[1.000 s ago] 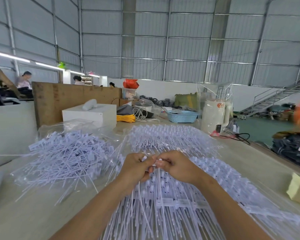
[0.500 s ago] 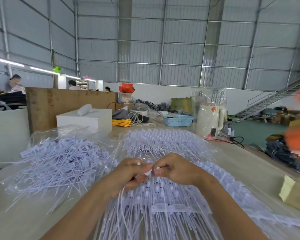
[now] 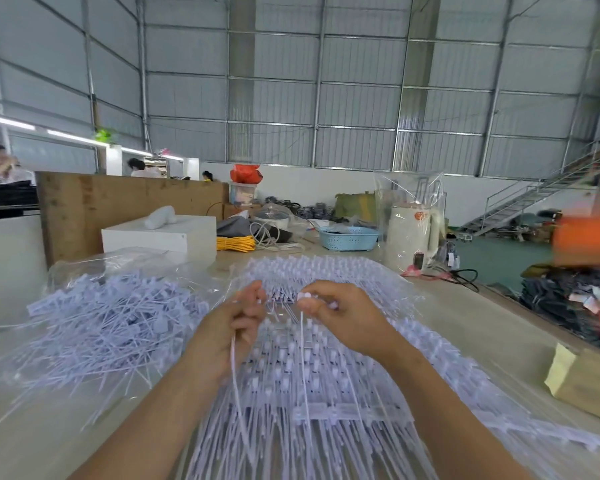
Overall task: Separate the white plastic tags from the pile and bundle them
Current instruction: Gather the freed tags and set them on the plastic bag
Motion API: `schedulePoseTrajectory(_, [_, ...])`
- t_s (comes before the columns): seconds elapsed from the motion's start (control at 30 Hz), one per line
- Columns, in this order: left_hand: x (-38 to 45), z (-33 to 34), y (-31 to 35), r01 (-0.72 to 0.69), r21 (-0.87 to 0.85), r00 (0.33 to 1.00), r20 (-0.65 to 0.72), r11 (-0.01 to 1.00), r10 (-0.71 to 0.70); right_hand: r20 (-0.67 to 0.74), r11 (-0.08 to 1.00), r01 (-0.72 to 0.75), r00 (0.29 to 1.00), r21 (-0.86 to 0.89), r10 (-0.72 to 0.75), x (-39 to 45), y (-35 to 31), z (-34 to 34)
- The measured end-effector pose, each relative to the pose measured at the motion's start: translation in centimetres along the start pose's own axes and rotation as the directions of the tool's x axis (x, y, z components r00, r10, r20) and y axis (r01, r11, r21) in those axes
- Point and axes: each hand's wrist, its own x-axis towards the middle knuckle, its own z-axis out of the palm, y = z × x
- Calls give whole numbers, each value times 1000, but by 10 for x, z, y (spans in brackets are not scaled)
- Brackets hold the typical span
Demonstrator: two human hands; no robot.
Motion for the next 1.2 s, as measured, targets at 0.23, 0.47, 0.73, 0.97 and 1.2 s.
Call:
schedulePoseTrajectory(0.23, [-8,7,-20,2,666,999,-38,746,32,55,994,-6,998,107,0,-3,2,4])
schedulePoseTrajectory(0.47, [-17,12,-44,-176,832,977,81,526,198,212,999,-17,977,39,8,-4,0,10])
schedulePoseTrajectory(0.73, [-12,4,-38,-201,789,967,64,581,248,309,989,-123,940,-84,143,-6,9,-2])
schedulePoseTrajectory(0.97, [-12,5,-36,-188,845,969,76,500,235,255,995,-99,963,26,89,-7,6,6])
schedulePoseTrajectory(1.2, [-19,6,-25,-193,860,980,150,472,127,322,999,-41,946,8,36,-5,3,8])
